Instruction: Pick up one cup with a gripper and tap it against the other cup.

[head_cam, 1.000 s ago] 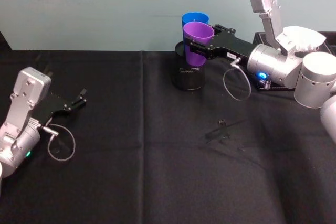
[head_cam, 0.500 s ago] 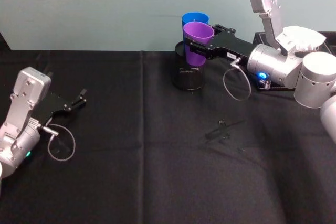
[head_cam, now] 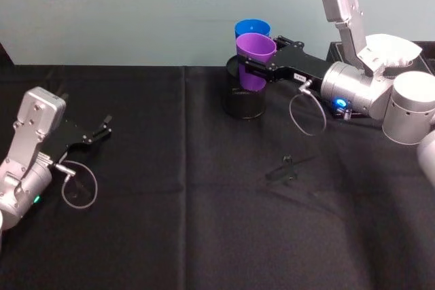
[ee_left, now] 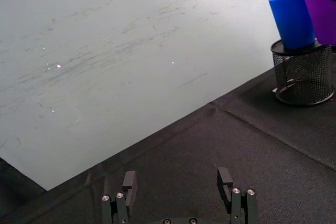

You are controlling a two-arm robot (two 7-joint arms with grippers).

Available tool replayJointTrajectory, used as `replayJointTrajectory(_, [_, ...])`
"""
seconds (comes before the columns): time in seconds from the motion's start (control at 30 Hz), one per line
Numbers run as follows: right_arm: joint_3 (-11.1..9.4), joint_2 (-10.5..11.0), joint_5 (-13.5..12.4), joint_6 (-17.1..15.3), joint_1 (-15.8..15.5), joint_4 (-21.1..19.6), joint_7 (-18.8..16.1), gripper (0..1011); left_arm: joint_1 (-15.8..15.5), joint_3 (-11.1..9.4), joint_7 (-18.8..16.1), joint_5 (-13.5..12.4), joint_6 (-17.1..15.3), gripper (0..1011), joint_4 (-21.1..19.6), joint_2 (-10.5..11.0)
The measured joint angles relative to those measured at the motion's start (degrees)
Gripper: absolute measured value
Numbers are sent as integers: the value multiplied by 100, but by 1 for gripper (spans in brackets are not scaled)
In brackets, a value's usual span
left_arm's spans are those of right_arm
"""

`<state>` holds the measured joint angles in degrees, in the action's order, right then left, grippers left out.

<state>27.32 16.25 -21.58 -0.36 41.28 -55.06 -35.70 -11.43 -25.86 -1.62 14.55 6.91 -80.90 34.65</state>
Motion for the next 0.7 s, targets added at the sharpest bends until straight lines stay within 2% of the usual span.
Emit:
replayJointTrajectory(0.27, [-4, 245, -68, -203, -376, -666, 6, 726, 0, 0, 0, 0, 0, 1005, 0, 0])
replayJointTrajectory(0.37, [-7, 401, -124, -297, -599, -1072, 28, 728, 0, 0, 0, 0, 0, 1005, 0, 0])
replayJointTrajectory(0.4, [-7, 401, -124, -297, -599, -1072, 28, 728, 0, 0, 0, 0, 0, 1005, 0, 0])
replayJointTrajectory(0.7, [-13, 816, -278, -384, -1259, -2071, 136, 728, 0, 0, 0, 0, 0, 1005, 0, 0])
